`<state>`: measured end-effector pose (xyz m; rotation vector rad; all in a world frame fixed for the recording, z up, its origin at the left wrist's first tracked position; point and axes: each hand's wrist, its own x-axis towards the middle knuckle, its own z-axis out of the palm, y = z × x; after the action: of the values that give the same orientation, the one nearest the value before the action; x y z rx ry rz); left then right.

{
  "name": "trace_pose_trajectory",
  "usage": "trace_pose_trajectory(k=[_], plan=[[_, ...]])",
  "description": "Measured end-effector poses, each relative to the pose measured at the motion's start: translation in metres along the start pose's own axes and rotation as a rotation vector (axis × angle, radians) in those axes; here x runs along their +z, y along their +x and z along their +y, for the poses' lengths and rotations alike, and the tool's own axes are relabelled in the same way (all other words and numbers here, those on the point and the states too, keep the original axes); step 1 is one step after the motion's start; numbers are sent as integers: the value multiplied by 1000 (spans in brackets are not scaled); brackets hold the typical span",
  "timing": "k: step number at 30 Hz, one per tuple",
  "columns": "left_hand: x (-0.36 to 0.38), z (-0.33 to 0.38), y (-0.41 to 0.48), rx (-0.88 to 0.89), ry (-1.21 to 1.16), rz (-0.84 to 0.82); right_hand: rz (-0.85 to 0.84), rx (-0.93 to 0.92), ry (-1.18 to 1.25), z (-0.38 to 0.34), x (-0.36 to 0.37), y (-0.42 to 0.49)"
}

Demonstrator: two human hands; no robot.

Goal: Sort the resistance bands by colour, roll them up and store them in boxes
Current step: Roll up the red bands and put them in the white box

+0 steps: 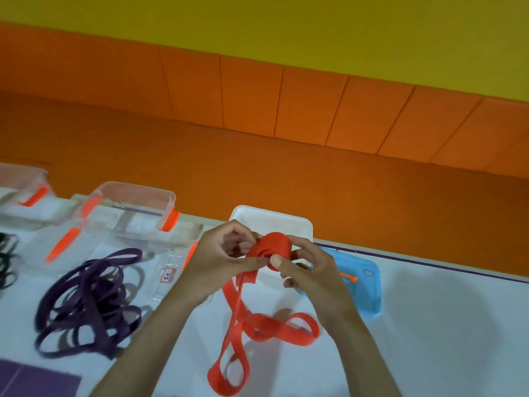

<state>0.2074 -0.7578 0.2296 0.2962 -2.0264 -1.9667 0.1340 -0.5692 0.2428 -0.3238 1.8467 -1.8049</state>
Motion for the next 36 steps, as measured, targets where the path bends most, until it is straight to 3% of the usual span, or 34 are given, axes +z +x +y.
trace_pose_trajectory(k=[6, 10, 16, 18, 23, 30, 36], plan=[[-17, -7, -7, -15, -99, -29, -128, 30, 152, 8, 10, 4], [-35, -12, -12, -57, -112, -93, -98, 73, 225, 15, 30, -3], [-59, -3, -11, 3, 49, -234, -111, 53, 362, 37, 55, -16], [-61, 0, -11, 29, 92, -254, -110, 50, 325, 37, 57, -23], [-61, -9, -12, 34, 127, -249, -94, 32, -44, 9, 43, -29], [-40, -2, -11, 49, 74, -281, -20, -76, -125, -7, 22, -23], [-34, -4, -17, 9, -41, -237, 147, -179, 98, 2, 27, -22]])
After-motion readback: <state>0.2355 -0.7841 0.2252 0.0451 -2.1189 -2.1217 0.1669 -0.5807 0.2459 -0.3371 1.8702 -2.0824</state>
